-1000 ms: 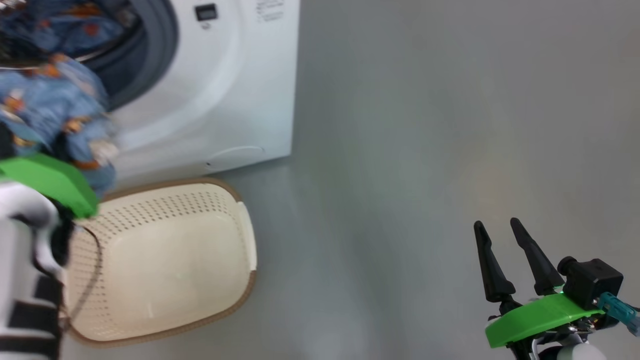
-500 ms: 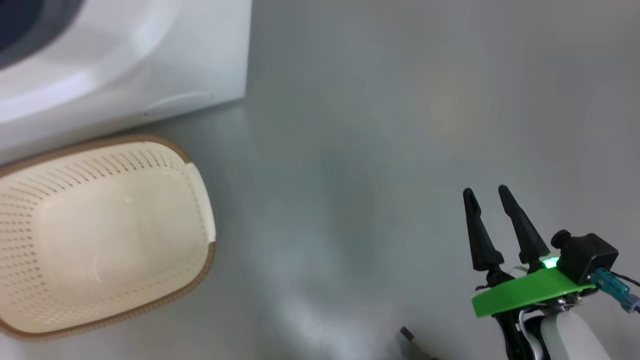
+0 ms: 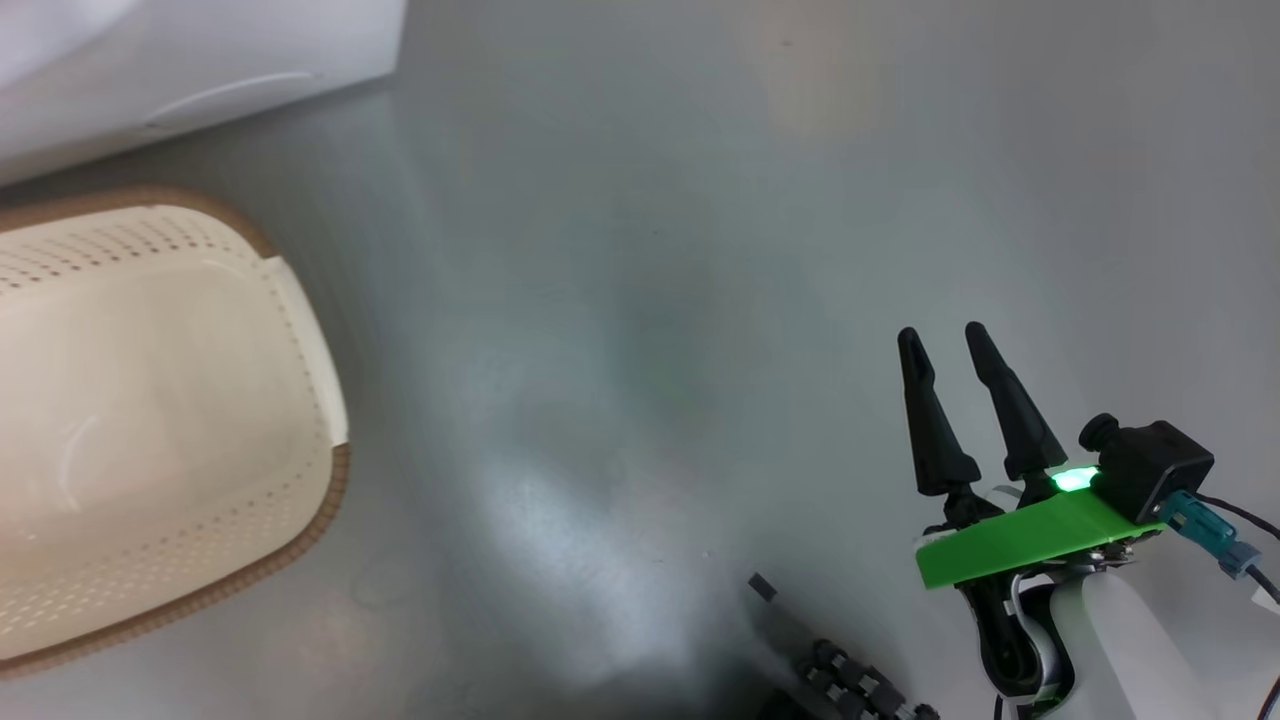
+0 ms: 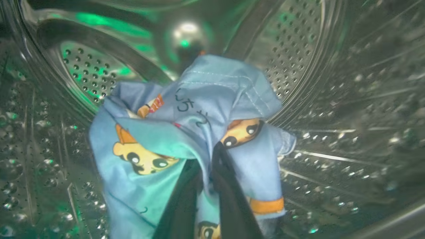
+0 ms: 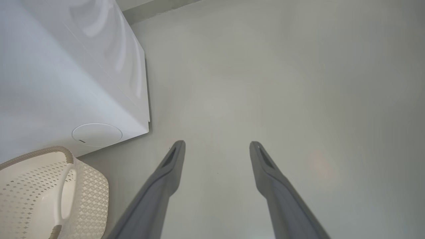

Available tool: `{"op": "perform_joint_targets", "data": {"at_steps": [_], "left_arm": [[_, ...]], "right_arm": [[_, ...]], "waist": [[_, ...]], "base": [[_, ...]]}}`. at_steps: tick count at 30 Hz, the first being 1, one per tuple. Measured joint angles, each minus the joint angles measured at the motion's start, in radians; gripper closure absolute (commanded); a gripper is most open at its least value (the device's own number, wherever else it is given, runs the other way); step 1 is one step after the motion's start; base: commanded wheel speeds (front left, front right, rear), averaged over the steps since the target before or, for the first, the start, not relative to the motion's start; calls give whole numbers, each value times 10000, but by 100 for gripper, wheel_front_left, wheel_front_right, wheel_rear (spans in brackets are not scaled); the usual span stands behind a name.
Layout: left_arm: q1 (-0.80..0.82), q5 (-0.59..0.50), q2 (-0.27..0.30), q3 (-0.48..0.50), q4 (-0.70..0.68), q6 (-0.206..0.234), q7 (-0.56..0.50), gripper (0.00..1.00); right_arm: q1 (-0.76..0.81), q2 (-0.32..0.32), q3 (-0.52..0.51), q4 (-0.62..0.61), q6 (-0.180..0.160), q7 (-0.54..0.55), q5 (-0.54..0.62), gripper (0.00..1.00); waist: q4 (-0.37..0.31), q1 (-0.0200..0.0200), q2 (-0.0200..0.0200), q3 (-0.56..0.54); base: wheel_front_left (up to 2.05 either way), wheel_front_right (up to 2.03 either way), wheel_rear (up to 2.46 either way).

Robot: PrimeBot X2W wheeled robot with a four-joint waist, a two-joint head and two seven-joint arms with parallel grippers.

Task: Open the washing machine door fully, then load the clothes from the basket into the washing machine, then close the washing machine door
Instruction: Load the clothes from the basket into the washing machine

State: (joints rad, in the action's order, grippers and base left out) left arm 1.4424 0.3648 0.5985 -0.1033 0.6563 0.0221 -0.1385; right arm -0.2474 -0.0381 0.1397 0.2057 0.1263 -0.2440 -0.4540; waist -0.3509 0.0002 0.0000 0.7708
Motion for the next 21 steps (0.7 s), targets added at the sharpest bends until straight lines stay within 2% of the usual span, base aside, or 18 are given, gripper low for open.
{"op": "perform_joint_targets", "data": {"at_steps": [1, 2, 3, 9, 18, 21], "left_arm": [[67, -115, 77, -27, 169, 61, 88, 94], [114, -150, 115, -12, 362, 121, 144, 51], [150, -153, 132, -12, 535, 142, 173, 0], [548, -330, 173, -163, 1392, 130, 508, 0], [800, -320, 146, -265, 2065, 54, 872, 0], [691, -228, -50, -263, 2305, 40, 1156, 0]], "right_arm": [[-50, 0, 21, 40, 0, -12, -73, 0], [-95, -2, 36, 100, 0, -44, -161, 0], [-112, 0, 48, 142, 0, -44, -203, 0], [-169, 0, 10, 291, 0, -56, -224, 0], [-281, 0, -207, 245, 0, -56, -222, 0], [-309, 0, -387, 230, 0, -56, -178, 0]], "waist": [[-64, -1, 0, 60], [-126, -1, 0, 113], [-181, -1, 0, 157], [-299, -1, 0, 297], [-79, -2, 0, 214], [104, -2, 0, 64]], "base": [[0, 0, 0], [0, 0, 0], [0, 0, 0], [0, 0, 0], [0, 0, 0], [0, 0, 0]]}}
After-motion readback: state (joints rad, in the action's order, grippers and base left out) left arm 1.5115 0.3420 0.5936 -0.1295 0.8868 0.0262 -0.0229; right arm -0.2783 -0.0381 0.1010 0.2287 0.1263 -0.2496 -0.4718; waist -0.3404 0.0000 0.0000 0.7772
